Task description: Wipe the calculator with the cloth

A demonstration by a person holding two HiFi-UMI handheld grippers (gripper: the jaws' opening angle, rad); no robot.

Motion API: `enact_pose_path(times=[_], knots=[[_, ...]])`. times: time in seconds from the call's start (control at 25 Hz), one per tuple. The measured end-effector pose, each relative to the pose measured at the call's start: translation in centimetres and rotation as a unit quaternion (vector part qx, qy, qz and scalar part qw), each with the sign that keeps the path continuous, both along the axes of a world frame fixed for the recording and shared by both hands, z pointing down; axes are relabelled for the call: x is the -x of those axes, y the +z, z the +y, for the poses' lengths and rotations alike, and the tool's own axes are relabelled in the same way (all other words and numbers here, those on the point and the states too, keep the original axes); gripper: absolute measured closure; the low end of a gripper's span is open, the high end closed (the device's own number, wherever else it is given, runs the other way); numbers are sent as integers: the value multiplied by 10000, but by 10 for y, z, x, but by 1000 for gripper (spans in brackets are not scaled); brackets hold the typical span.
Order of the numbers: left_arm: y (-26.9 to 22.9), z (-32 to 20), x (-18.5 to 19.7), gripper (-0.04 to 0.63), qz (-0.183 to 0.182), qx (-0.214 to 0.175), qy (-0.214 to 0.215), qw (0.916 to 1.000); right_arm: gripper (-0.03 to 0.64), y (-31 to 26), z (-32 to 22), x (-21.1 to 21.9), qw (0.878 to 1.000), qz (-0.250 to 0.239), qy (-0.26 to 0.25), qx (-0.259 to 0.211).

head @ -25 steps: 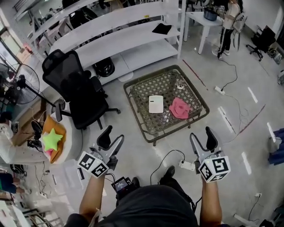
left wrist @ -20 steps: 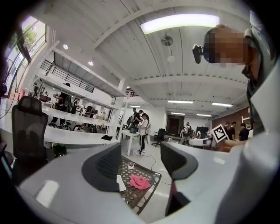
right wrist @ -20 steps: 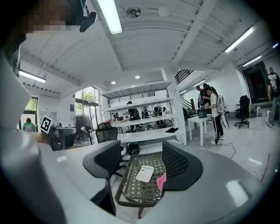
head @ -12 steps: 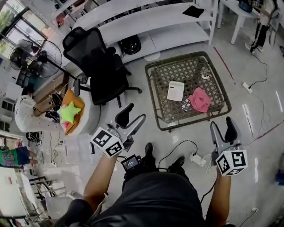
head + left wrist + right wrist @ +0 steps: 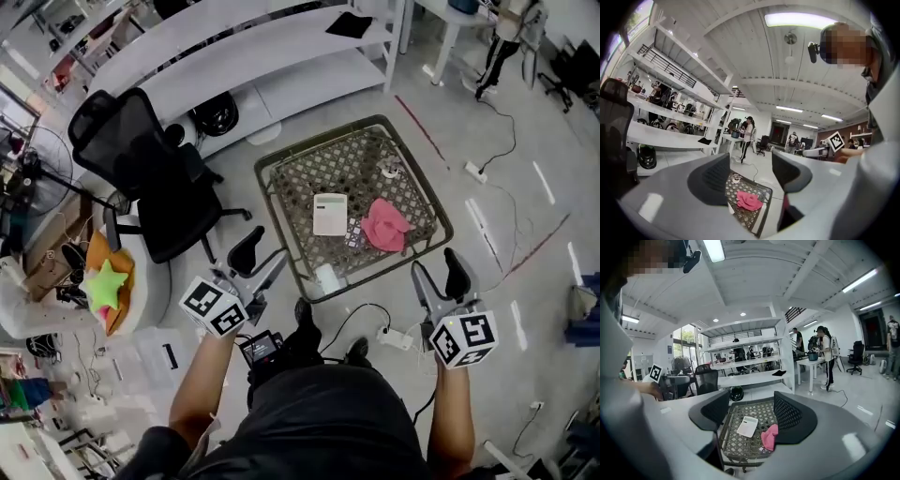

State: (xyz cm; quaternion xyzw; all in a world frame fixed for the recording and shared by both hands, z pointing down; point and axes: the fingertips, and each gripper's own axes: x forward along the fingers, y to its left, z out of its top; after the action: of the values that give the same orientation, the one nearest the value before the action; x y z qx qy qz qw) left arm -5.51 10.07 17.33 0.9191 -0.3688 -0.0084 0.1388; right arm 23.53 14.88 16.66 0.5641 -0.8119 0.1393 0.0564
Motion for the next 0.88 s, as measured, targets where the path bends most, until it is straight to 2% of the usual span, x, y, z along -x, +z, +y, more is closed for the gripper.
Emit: enact_pose_path(times=[0.4, 0.64, 0.88], knots=[[14, -97, 13, 289, 291, 55, 805, 9963, 336, -15, -56, 29, 9971, 245, 714, 59], [30, -125, 18, 288, 422, 189, 991, 9940, 336, -8, -77, 43, 9958, 252, 848, 237], [47, -136, 22, 289, 452, 358, 930, 9940, 336, 10, -93, 47, 9957, 204, 779, 449]])
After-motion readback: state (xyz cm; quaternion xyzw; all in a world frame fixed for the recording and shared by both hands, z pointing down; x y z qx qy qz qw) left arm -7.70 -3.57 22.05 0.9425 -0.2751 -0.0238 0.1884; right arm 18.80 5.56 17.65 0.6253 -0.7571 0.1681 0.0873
